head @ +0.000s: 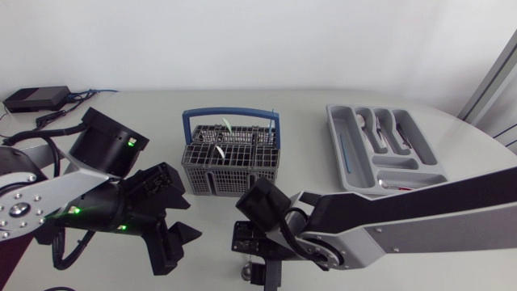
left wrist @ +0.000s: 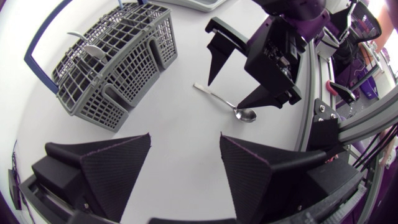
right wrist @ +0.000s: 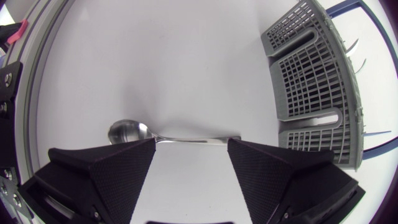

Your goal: Unload the cutlery basket into the drawer organizer.

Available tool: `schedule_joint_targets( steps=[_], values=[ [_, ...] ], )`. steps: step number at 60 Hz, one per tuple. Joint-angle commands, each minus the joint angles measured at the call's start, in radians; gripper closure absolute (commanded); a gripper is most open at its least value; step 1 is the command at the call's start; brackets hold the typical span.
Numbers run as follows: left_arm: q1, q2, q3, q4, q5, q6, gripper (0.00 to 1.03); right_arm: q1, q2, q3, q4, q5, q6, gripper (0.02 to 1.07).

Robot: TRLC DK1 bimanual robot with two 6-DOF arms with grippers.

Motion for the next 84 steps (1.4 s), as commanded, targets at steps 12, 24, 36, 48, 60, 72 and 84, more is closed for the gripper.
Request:
schedule_joint_targets(
  steps=[12, 24, 36, 48, 60, 72, 84],
  values=[
    [0.010, -0.013, -0.020, -0.008, 0.001, 0.016, 0.06, 0.002, -0.006, 0.040, -0.092, -0.069, -0.194, 0.17],
    [0.044, -0.013, -0.026, -0.011, 0.002, 0.043, 0.06, 0.006, 0.047, 0.144, -0.208, -0.076, -0.369, 0.17],
    [0.101, -0.013, -0.046, -0.008, 0.015, 0.088, 0.06, 0.006, 0.144, 0.247, -0.340, -0.075, -0.519, 0.17],
    [0.144, -0.007, -0.069, 0.003, 0.033, 0.140, 0.06, -0.001, 0.187, 0.273, -0.395, -0.069, -0.654, 0.17],
    [0.170, 0.015, -0.062, 0.014, 0.045, 0.174, 0.06, -0.006, 0.221, 0.294, -0.409, -0.042, -0.777, 0.17],
    [0.200, 0.041, -0.064, 0.017, 0.064, 0.212, 0.06, -0.011, 0.248, 0.342, -0.448, -0.036, -0.876, 0.26],
    [0.213, 0.079, -0.075, 0.023, 0.070, 0.256, 0.06, -0.011, 0.274, 0.383, -0.486, -0.036, -0.941, 0.32]
  ],
)
